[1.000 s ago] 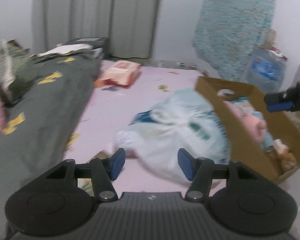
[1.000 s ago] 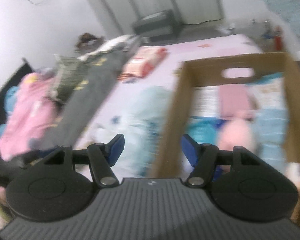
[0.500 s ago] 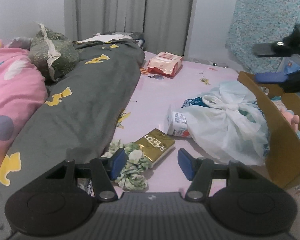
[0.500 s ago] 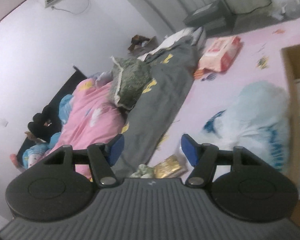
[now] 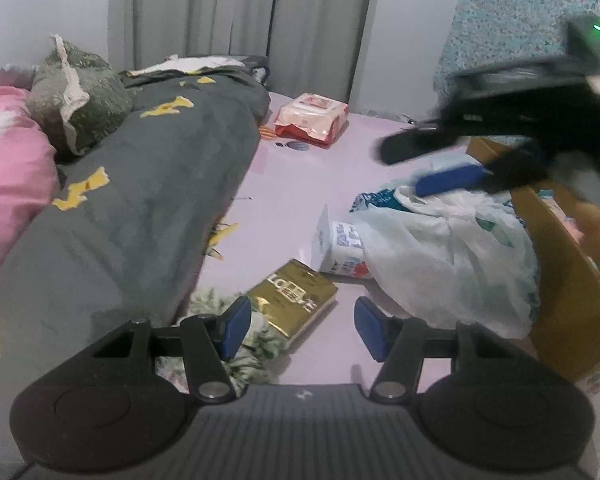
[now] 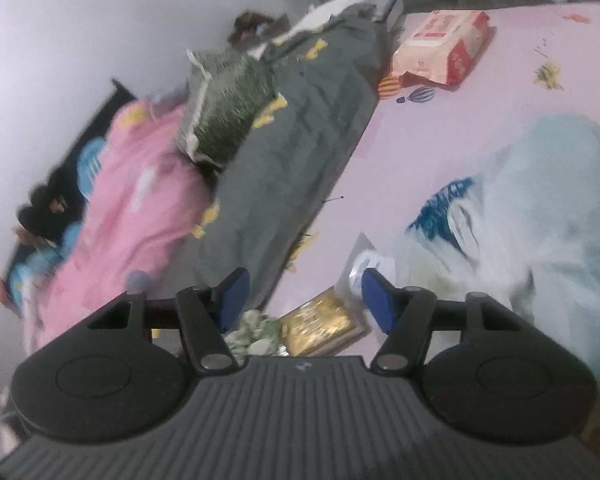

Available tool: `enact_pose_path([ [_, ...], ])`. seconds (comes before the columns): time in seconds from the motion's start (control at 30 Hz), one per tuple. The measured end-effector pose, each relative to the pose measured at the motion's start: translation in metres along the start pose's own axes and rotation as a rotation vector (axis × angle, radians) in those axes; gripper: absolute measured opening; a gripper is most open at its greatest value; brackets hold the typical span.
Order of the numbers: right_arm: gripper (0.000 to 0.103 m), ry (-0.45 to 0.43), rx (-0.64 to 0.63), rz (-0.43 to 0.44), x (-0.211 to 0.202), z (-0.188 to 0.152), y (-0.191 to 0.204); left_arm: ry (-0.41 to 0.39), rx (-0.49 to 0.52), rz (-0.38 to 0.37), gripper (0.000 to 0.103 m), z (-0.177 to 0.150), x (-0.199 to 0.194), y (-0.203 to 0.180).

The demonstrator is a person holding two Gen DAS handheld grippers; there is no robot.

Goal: Organize soft objects

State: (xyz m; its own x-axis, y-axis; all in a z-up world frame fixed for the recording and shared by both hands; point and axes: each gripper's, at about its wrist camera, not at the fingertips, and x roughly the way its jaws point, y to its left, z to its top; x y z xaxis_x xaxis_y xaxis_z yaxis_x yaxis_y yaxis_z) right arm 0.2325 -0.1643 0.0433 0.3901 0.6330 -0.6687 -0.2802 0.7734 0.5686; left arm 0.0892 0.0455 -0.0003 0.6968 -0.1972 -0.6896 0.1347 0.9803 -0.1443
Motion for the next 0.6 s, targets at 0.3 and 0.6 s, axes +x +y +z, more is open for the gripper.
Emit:
enact_pose_path([
  [0.3, 0.037, 0.178, -0.135, -0.165, 0.096, 0.037, 0.007, 0.037, -0.049, -0.043, 0.058, -0.005, 0.008, 0.005],
  [0.6, 0.013, 0.24, -0.185, -0.19, 0.12, 0.041, 0.005, 0.033, -0.071, -0.046, 0.058, -0.002, 0.009, 0.013],
])
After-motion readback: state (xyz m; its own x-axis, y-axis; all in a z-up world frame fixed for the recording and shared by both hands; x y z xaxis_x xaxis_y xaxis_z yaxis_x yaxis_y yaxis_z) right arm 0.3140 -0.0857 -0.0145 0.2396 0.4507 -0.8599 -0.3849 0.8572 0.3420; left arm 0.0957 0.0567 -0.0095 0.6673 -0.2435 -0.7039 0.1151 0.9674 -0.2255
